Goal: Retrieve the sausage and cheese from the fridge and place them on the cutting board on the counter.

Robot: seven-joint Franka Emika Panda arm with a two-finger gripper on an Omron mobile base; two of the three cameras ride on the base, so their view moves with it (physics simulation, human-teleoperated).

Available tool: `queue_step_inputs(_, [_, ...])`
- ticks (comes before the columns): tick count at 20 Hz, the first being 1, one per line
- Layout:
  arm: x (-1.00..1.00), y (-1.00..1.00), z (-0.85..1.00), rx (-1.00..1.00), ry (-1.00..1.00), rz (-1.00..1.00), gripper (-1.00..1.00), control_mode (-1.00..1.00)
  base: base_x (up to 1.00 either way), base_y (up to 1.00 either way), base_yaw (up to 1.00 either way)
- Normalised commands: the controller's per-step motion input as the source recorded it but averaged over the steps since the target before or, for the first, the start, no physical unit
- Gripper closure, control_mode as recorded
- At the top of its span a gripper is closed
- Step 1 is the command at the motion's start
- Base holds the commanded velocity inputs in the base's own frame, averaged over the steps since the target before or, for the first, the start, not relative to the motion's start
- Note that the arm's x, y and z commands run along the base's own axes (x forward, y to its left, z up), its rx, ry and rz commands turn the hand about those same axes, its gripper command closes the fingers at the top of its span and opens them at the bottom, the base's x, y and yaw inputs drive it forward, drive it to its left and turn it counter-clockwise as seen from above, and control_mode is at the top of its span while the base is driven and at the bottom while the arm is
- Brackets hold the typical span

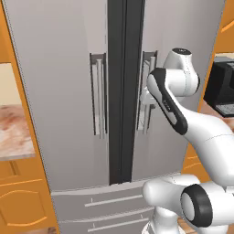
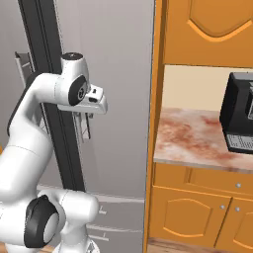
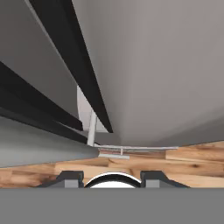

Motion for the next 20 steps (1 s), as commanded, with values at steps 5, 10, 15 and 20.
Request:
queue_step_inputs(5, [0.0,0.0,0.0,0.0,0.0,0.0,-1.0,1.0,-0.35,0.11,0.0])
queue_step_inputs(10, [0.0,0.0,0.0,0.0,0.0,0.0,-1.0,1.0,-0.5,0.59,0.02])
queue_step_inputs(15, [0.0,0.0,0.0,0.0,0.0,0.0,-1.0,1.0,-0.28,0.78,0.0])
queue_step_inputs(20, [0.0,0.0,0.0,0.0,0.0,0.0,-1.0,1.0,-0.01,0.2,0.0])
